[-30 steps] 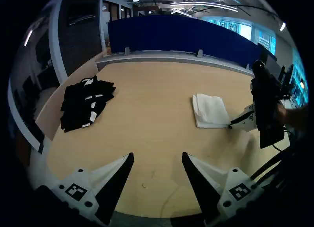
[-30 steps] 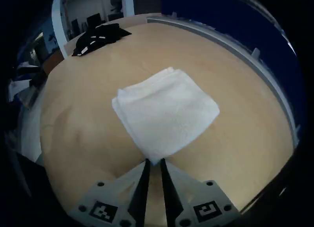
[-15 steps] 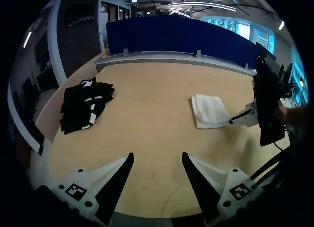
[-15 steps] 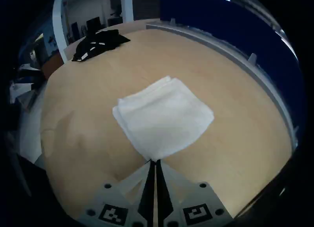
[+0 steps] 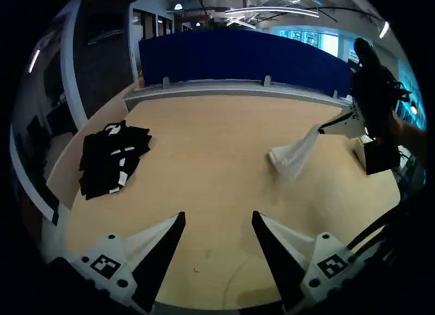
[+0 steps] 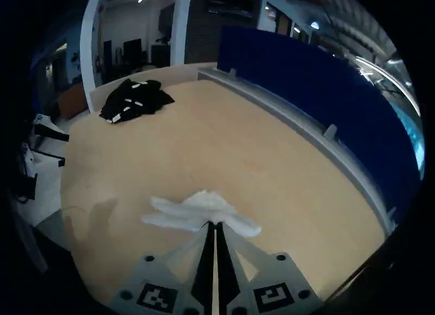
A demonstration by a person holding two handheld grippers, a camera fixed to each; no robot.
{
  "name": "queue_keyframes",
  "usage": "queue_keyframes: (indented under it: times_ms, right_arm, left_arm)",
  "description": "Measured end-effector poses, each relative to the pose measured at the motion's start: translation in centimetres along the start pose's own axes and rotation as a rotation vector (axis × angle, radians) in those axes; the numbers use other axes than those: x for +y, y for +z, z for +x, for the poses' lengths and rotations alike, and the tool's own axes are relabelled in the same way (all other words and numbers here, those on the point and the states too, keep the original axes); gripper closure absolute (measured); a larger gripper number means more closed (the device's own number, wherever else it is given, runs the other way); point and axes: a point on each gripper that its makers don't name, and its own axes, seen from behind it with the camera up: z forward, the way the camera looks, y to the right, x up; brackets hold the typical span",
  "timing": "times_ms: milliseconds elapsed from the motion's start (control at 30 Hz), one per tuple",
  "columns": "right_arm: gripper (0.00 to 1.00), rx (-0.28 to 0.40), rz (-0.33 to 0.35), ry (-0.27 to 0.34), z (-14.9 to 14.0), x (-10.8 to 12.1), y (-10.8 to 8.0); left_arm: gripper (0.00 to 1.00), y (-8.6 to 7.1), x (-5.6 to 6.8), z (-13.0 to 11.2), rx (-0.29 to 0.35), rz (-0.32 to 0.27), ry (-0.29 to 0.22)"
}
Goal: Fold towel
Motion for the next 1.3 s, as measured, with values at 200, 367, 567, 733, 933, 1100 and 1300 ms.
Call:
queue_keyframes:
  times_ms: [200,367,567,733,933,1100,1300]
  right_arm:
    - [0.98,0.042,-0.034,-0.016,3.0,1.6,-2.4]
    - [0.98,0.051,-0.057,-0.018,3.6,2.8,-3.8]
    - [0.98,0.053,-0.094,-0.005,3.1,4.5,-5.3]
    - [0.98,0.062,-0.123,0.014,2.9,6.2,-6.9]
    - [0.98,0.069,-0.165,0.035,2.5,9.0,-9.2]
    - [0.98,0.068,-0.207,0.053,1.7,11.8,-11.5]
    - [0.98,0.064,-0.259,0.072,0.5,15.7,-14.6]
  left_arm:
    - [0.1,0.1,0.6,1.1,0.023,-0.016,0.009]
    - [0.09,0.2,1.3,1.8,0.036,-0.031,0.022]
    - [0.09,0.2,2.1,2.6,0.053,-0.049,0.032]
    - [0.1,0.4,2.7,2.9,0.055,-0.063,0.041]
    - [0.1,0.8,3.6,3.2,0.054,-0.081,0.059]
    - [0.09,1.1,4.1,3.6,0.054,-0.093,0.065]
    - [0.09,1.6,4.7,3.9,0.052,-0.102,0.068]
